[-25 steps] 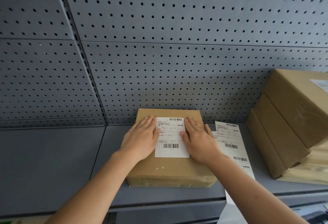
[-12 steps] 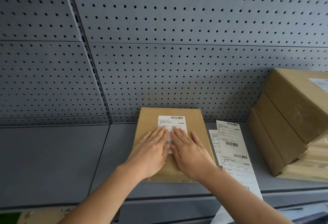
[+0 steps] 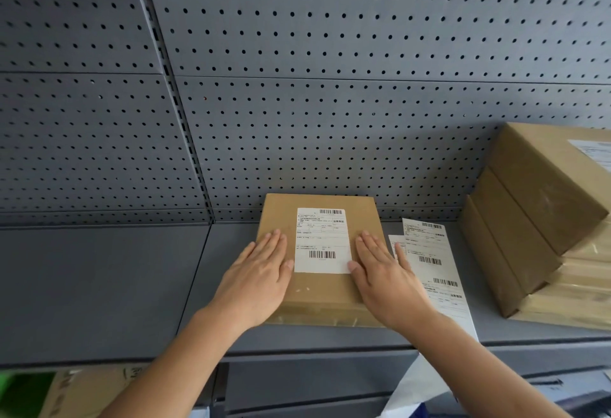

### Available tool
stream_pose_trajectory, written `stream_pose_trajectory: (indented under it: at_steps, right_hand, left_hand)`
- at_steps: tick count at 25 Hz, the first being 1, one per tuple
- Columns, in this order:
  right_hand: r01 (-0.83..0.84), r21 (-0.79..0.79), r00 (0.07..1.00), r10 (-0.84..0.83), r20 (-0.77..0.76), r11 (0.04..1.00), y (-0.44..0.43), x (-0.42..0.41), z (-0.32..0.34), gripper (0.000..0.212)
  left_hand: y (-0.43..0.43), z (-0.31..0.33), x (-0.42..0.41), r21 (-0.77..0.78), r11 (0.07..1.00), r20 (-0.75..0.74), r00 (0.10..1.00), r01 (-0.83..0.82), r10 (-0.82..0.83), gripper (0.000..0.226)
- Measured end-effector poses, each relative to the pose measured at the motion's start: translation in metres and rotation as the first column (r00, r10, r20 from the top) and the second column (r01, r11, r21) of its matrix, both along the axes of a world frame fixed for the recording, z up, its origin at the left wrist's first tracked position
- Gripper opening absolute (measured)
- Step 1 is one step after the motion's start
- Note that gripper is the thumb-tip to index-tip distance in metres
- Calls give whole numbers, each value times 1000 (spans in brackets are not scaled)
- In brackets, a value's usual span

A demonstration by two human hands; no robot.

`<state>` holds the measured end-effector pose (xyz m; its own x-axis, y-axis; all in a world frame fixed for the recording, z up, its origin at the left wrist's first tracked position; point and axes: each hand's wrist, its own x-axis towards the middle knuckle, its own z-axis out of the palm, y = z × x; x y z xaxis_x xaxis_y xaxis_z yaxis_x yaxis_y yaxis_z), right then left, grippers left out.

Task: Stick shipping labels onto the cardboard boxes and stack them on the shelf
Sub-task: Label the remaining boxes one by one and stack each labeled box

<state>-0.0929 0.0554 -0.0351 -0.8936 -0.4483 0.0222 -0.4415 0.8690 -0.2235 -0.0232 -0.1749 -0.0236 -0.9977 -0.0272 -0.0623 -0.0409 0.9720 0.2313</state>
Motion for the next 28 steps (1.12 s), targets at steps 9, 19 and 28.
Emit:
stream_pose_trajectory:
  at_steps: [9,19,28]
  right_hand:
    - [-236,-21,968,233,-88,972,-11,46,-13,59]
    - [26,-7,999,-26,40,1000,47,29,-7,79]
    - [509,-501,766,-102,635,700,37,21,-4,56]
  left_hand:
    - [36,-4,33,-45,982,-15,983,183,-184,72]
    - [-13,-5,37,11,991,41,990,-136,135,66]
    - [-6,-12,36,823,350,335,880,-447,336,64]
